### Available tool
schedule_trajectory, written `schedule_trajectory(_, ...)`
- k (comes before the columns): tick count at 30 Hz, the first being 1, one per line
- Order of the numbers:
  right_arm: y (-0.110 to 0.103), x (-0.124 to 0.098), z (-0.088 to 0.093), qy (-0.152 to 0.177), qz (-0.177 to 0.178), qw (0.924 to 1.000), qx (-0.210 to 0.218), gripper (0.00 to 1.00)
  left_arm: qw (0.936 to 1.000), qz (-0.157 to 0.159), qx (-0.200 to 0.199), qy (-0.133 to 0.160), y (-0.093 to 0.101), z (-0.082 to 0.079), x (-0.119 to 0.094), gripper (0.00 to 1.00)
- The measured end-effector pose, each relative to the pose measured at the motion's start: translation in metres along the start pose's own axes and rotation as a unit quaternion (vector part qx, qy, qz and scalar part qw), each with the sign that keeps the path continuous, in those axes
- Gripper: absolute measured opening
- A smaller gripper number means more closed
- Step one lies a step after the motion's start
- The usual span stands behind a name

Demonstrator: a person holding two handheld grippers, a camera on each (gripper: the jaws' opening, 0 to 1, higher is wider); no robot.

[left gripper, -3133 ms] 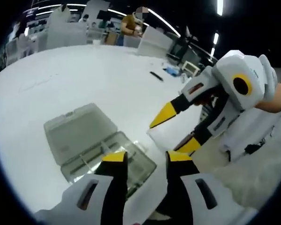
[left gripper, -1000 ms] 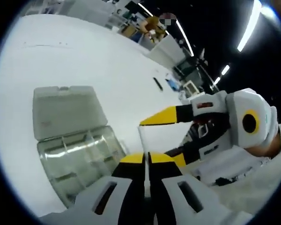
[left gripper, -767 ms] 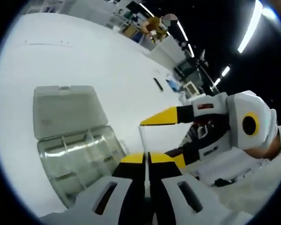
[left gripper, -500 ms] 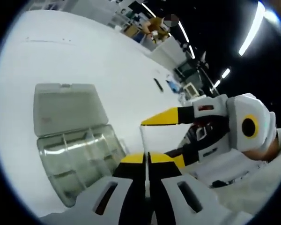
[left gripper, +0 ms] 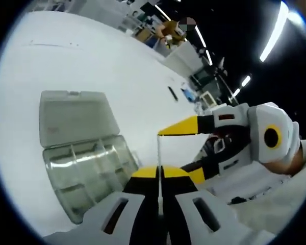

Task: Insert the divider into the dual guide fixture by aligning both edges with the guide slots and pushing it downward to the bottom, including one-sided entry, uneven engagement, binding, and posture correction.

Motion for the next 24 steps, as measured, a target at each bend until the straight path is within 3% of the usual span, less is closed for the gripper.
schedule_trajectory(24, 0.0094, -0.0059, 0.005, -0.004, 0.009, 0.9999, 0.009, 0.29, 0.9997, -0.002, 0.025, -0.003, -0.0012, 0.0066, 0.0005, 0.0)
Point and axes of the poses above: the point that each gripper's makers call its tool centre point, and the gripper's own axes: x roughly forward along the fingers, y roughly to its right, z roughly out of its underside, the point moved 1 cm from there along -x, roughly backward along the fingers, and after that the axes turned 7 degrees about x, right-handed, at the moved point
